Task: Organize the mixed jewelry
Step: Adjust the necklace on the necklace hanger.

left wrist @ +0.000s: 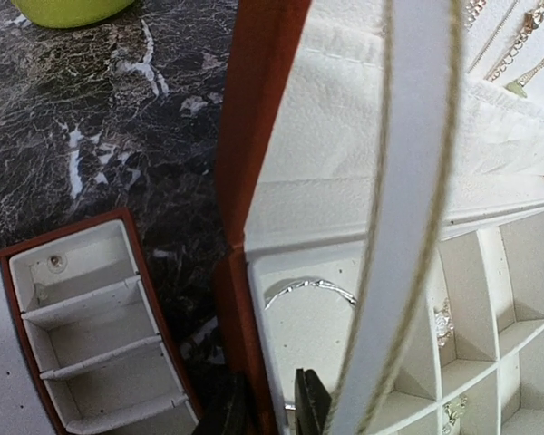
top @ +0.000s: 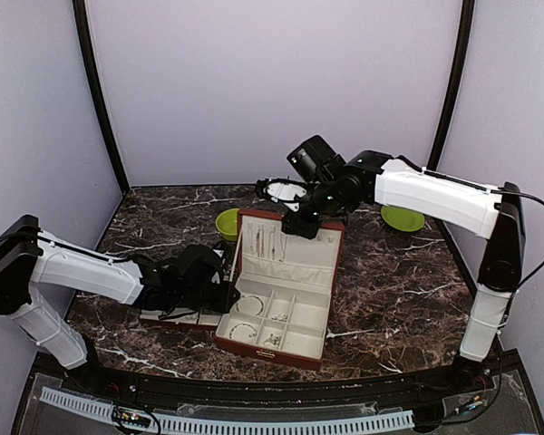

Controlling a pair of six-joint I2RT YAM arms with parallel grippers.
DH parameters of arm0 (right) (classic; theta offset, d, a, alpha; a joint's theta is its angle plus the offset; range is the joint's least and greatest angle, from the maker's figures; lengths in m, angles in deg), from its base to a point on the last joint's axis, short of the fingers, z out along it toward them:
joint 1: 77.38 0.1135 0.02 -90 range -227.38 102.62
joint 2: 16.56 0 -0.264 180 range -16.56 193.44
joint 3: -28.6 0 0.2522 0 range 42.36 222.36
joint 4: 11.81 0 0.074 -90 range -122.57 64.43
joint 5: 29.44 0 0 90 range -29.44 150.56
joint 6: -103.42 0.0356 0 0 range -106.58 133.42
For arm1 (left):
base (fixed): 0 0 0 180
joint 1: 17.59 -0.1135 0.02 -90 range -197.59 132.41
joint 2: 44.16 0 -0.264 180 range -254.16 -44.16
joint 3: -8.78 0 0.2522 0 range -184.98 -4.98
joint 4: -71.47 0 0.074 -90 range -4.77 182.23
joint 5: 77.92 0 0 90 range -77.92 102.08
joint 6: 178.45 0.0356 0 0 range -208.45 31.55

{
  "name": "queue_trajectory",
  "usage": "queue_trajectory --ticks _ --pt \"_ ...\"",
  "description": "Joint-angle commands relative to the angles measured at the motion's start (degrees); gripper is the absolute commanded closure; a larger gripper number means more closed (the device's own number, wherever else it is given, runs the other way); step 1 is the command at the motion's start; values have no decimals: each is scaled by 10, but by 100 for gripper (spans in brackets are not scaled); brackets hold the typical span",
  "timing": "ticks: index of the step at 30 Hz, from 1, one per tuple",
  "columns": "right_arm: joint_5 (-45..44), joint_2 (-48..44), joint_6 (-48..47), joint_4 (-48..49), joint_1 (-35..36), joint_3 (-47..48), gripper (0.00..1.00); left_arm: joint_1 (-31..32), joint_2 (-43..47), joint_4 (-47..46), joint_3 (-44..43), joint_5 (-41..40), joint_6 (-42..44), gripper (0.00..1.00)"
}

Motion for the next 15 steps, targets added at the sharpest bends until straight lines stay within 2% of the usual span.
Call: queue_trajectory --ticks 1,15 --pt "-41 14 40 34 -5 -20 73 14 17 -8 -8 22 9 79" --pt "-71 14 45 51 -5 -40 90 23 9 -19 -10 25 8 80"
